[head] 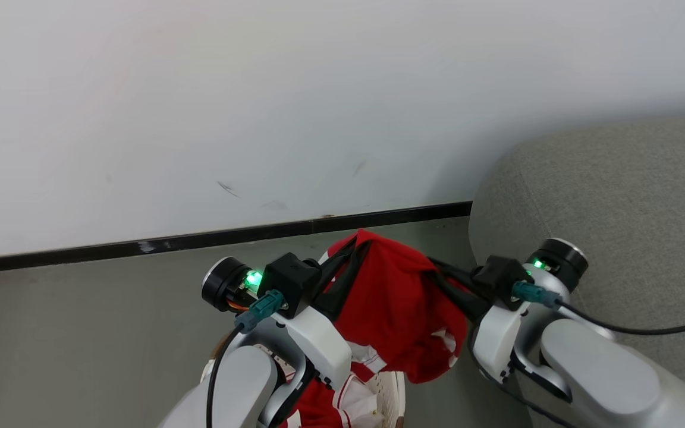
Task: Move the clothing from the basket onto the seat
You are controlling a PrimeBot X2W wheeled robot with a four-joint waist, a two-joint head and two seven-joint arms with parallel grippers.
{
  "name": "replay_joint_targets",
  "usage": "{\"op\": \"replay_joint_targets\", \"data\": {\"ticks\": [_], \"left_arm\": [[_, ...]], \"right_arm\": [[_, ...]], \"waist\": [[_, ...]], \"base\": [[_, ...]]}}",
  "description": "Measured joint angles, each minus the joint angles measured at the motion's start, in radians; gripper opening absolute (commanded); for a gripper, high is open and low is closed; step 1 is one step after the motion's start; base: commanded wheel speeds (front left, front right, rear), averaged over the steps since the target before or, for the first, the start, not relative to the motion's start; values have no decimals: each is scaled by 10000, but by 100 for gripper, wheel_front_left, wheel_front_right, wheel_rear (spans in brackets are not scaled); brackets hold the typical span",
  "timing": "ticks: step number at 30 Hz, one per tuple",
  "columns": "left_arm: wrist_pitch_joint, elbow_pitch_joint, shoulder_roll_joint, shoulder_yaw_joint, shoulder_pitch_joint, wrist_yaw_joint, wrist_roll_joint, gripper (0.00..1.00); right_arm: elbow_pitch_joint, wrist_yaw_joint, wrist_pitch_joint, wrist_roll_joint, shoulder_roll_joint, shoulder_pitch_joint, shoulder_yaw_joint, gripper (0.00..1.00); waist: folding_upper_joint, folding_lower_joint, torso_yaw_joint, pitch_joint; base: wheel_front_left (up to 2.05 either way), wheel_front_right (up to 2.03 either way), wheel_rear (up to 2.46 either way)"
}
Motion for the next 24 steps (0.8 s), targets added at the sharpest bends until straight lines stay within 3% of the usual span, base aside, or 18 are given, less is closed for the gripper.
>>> {"op": "replay_joint_targets", "data": {"ticks": [1,2,3,14,24], "left_arm": [[-117,-2,-4,12,0,29,-31,49],[-186,0,-8,17,-1,79,-81,87],[-257,12,-12,17,-1,79,-98,100],[-836,332,-10,-198,-4,82,-351,100],[-1390,629,-10,-587,89,167,-681,100]], "right_arm": [[-33,0,0,82,-79,3,-136,0],[-75,0,0,157,-140,3,-272,0],[-127,0,0,186,-186,4,-420,0],[-731,0,0,337,-775,113,-2282,0],[-1306,0,0,322,-1402,1470,-4619,0]], "waist": [[0,0,-39,3],[0,0,-80,5],[0,0,-123,7],[0,0,-667,3],[0,0,-1359,-51]], "base": [[0,0,0],[0,0,0],[0,0,0],[0,0,0],[0,0,0]]}}
